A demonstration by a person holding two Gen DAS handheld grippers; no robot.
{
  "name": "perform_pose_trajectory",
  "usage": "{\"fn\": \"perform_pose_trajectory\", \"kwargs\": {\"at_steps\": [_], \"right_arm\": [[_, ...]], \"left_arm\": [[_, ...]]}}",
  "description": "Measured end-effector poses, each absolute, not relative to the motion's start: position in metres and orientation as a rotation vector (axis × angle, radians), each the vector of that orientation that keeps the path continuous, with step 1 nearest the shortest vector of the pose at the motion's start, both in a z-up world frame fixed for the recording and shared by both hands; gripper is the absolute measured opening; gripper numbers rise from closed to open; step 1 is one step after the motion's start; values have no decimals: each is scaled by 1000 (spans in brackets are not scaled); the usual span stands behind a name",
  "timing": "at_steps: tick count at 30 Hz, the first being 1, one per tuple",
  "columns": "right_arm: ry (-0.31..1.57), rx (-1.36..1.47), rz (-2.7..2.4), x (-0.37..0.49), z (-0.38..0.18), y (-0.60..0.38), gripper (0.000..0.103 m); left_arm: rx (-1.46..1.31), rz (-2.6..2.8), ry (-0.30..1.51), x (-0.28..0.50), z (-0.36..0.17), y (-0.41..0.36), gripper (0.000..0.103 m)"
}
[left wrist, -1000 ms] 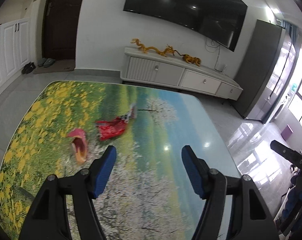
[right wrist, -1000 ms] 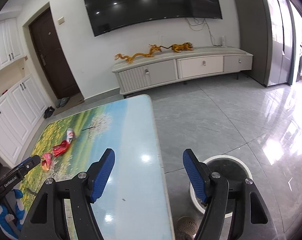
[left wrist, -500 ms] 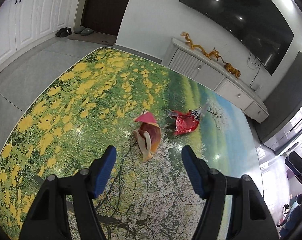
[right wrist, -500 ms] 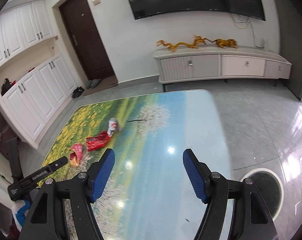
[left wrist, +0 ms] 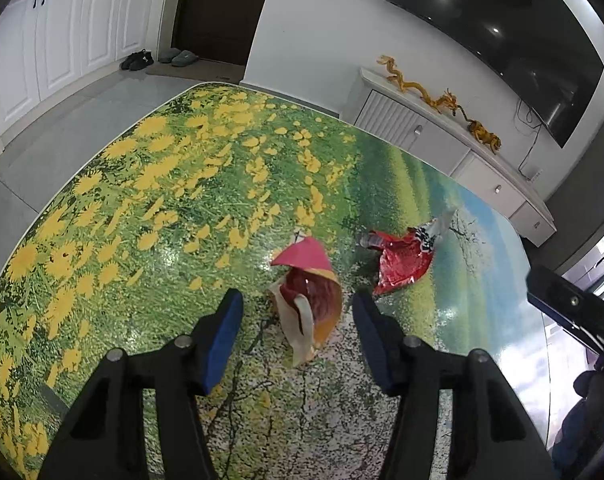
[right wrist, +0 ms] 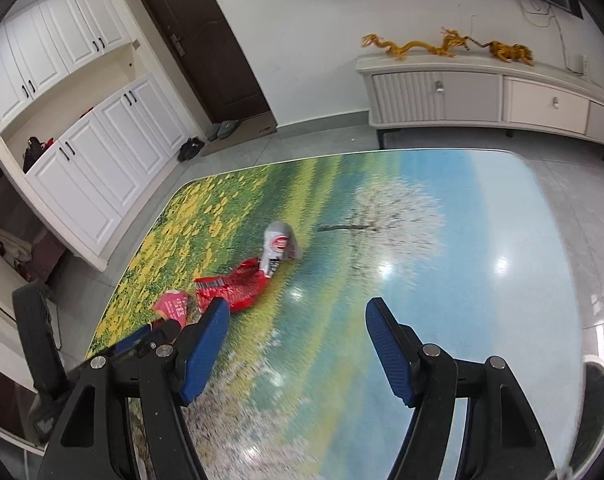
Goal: Collect trash
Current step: 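Grasp the pink snack bag with the left tool while the right tool grasps the red bag and white wrapper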
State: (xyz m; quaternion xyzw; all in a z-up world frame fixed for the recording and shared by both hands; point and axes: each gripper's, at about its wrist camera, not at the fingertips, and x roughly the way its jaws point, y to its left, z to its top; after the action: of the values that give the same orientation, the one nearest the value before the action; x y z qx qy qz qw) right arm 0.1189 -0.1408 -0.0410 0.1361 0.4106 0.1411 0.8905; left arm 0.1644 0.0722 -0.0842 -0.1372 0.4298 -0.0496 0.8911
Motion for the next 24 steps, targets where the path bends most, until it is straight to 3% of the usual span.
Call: {"fn": "perform_pose_trajectory", "kwargs": {"at_steps": [11, 18, 21, 24], "right_arm": [[919, 395, 313, 176, -71, -97, 68], [938, 360, 247, 188, -79, -81, 51], [938, 315, 239, 186, -80, -73, 38], [934, 304, 244, 182, -82, -73, 34]], "left_arm": [[-300, -91, 859, 165, -88, 78, 37], [-329, -103, 850, 162, -89, 82, 28], [-342, -111, 847, 160, -90, 83, 27], [-359, -124, 845, 158, -90, 86, 26]]}}
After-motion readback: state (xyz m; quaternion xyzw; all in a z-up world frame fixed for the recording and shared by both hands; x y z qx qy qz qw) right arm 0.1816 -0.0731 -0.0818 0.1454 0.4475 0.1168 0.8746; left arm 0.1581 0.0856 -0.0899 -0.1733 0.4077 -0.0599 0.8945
